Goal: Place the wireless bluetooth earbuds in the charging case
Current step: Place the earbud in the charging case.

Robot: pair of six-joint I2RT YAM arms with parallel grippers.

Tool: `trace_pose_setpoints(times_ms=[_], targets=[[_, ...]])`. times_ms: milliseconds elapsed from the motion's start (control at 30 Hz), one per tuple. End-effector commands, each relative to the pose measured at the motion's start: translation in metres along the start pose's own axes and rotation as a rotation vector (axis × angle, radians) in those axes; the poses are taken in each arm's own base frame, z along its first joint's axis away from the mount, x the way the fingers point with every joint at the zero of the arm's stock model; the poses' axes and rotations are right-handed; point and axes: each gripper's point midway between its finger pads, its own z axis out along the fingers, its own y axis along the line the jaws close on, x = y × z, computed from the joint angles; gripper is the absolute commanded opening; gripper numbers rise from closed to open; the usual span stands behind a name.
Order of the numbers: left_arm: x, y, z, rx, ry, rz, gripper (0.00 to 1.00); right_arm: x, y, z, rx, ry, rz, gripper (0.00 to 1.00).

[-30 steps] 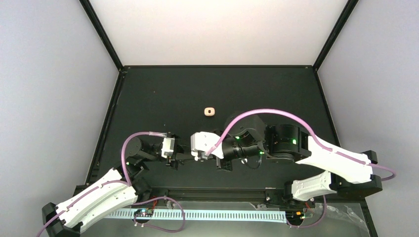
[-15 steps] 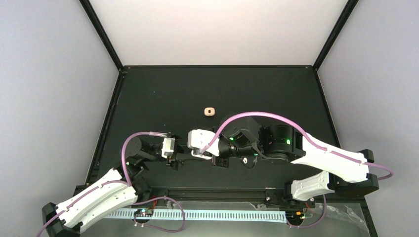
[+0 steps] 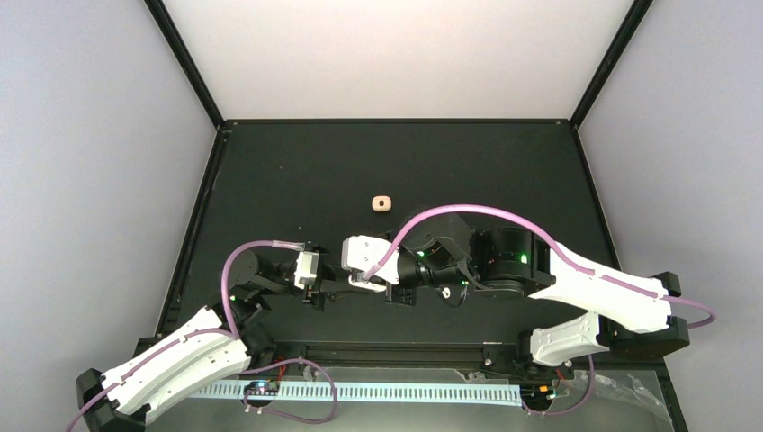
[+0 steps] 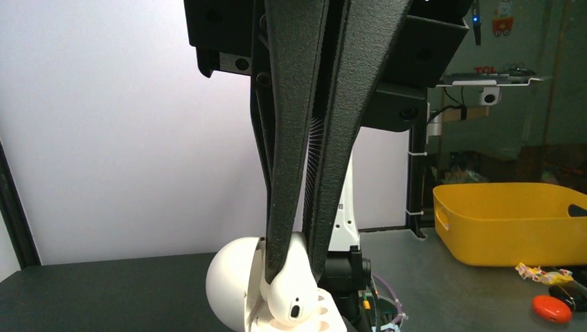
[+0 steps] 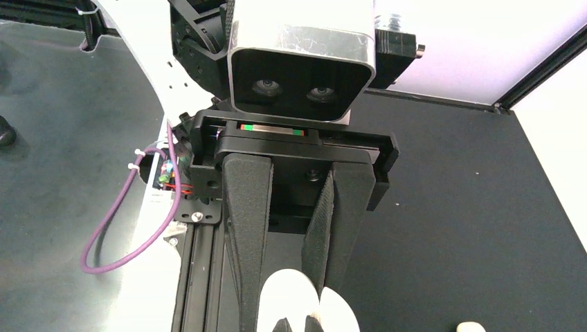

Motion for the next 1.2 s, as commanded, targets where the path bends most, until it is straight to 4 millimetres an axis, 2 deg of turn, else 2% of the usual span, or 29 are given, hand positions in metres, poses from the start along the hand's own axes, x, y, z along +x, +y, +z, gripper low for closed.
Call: trace_pose_setpoints(times_ms=[0, 533, 633, 833, 967, 1067, 1167], targets=[[-0.027, -0.009, 0.000, 0.031, -0.055, 0.059, 0.02, 0.000, 0.005, 0.005, -0.022, 0.002, 0.000, 0.01], [-0.031, -0.004, 0.001, 0.005, -0.071, 0.058, 0.02, 0.004, 0.002, 0.019, -0.001, 0.020, 0.057, 0.02], [-0.029, -0.004, 0.001, 0.004, -0.067, 0.052, 0.02, -0.002, -0.001, 0.012, 0.011, -0.010, 0.072, 0.11], [-0.026, -0.004, 0.001, 0.000, -0.064, 0.041, 0.02, -0.011, -0.003, -0.001, 0.023, -0.052, 0.086, 0.18], [-0.023, -0.002, 0.001, -0.007, -0.058, 0.032, 0.02, -0.024, -0.004, -0.020, 0.016, -0.110, 0.106, 0.30], [-0.019, 0.001, 0.001, -0.019, -0.054, 0.024, 0.02, -0.043, -0.008, -0.053, 0.031, -0.215, 0.135, 0.42], [-0.015, 0.003, 0.001, -0.030, -0.051, 0.015, 0.02, -0.054, -0.019, -0.089, 0.082, -0.331, 0.175, 0.51]])
